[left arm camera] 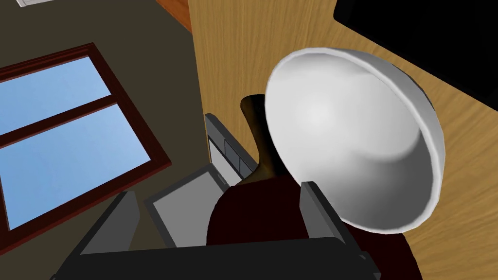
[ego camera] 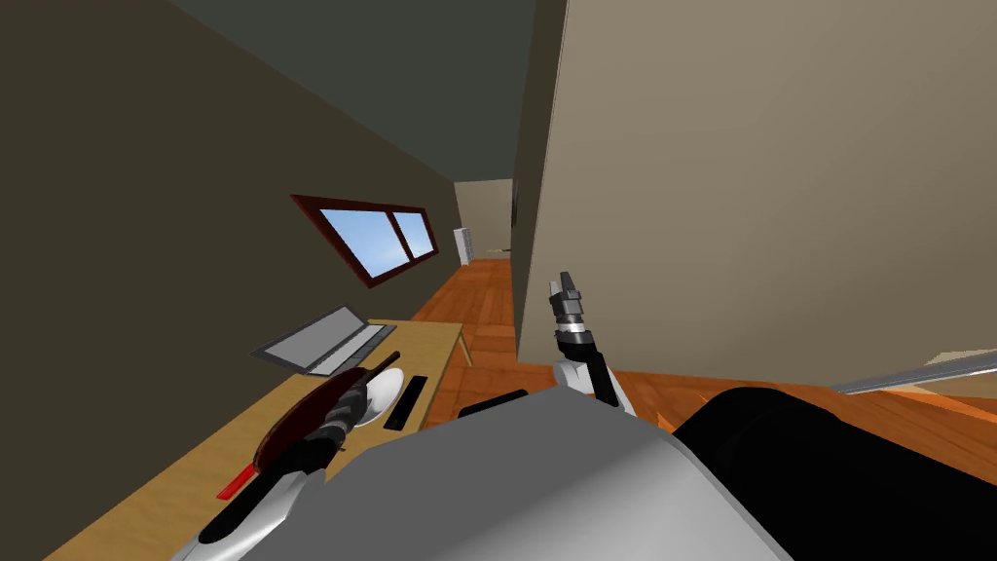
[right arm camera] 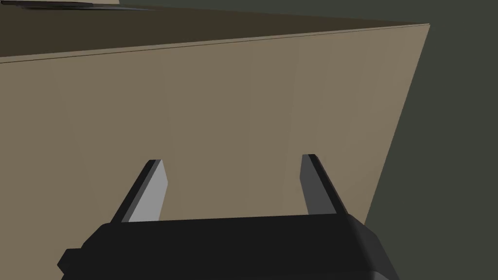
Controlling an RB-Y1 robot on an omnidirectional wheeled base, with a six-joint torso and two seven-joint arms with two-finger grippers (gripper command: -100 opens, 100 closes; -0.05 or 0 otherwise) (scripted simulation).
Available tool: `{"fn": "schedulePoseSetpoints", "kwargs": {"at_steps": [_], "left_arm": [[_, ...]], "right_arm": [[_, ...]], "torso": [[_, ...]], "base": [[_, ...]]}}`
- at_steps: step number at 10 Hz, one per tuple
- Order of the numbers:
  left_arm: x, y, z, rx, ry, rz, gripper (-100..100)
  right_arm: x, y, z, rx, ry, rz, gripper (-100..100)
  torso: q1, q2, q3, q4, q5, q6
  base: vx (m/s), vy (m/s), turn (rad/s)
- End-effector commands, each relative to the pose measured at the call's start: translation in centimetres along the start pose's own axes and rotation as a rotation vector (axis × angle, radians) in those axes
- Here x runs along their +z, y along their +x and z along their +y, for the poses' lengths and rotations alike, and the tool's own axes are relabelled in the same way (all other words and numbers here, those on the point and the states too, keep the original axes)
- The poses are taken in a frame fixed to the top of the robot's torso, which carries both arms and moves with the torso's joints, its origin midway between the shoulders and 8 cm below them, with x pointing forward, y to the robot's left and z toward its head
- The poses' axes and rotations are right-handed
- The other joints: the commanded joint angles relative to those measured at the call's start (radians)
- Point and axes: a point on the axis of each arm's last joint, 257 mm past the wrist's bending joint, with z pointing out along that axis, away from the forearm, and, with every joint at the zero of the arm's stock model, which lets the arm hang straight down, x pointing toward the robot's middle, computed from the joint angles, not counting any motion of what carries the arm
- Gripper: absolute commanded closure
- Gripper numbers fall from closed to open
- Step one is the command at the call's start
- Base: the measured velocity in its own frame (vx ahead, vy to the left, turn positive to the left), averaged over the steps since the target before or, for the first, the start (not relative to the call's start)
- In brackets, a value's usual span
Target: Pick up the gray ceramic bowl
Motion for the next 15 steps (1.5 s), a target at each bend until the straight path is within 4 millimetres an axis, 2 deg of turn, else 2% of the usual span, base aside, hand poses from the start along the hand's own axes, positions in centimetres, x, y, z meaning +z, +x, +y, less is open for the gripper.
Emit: {"fn": "schedulePoseSetpoints", "kwargs": {"at_steps": [1, 2, 4, 5, 10, 13, 14, 15], "left_arm": [[0.2, -0.7, 2.3, -0.006, -0.074, -0.001, -100], [0.2, -0.7, 2.3, -0.006, -0.074, -0.001, -100], [-0.1, -2.0, 5.6, -0.015, -0.178, -0.005, -100], [-0.1, -2.0, 5.8, -0.015, -0.184, -0.004, -100], [-1.6, -4.2, 12.6, -0.039, -0.409, -0.007, -100], [-2.6, -4.5, 15.5, -0.057, -0.502, -0.003, -100], [-3.1, -4.3, 17.0, -0.068, -0.548, 0.001, -100], [-3.1, -4.3, 17.0, -0.068, -0.548, 0.001, -100]], "right_arm": [[0.0, 0.0, 0.0, 0.0, 0.0, 0.0, 0], [0.0, 0.0, 0.0, 0.0, 0.0, 0.0, 0], [0.0, 0.0, 0.0, 0.0, 0.0, 0.0, 0], [0.0, 0.0, 0.0, 0.0, 0.0, 0.0, 0], [0.0, 0.0, 0.0, 0.0, 0.0, 0.0, 0], [0.0, 0.0, 0.0, 0.0, 0.0, 0.0, 0], [0.0, 0.0, 0.0, 0.0, 0.0, 0.0, 0], [0.0, 0.0, 0.0, 0.0, 0.0, 0.0, 0]], "torso": [[0.0, 0.0, 0.0, 0.0, 0.0, 0.0], [-0.001, -0.002, -0.001, 0.0, 0.0, 0.001], [-0.003, -0.002, -0.001, -0.001, -0.001, 0.001], [-0.002, 0.0, 0.0, 0.0, -0.001, 0.001], [-0.001, -0.002, -0.001, 0.0, 0.0, 0.0], [-0.001, -0.005, -0.003, -0.001, 0.0, 0.0], [-0.001, -0.006, -0.004, -0.001, 0.0, 0.0], [-0.001, -0.007, -0.004, -0.002, 0.0, 0.0]], "base": [[-0.048, 0.054, -0.15], [-0.045, 0.033, -0.089], [-0.081, 0.039, -0.22], [-0.082, 0.054, -0.078], [-0.071, 0.053, -0.216], [-0.022, 0.051, -0.176], [0.007, 0.048, -0.186], [0.004, 0.038, -0.083]]}}
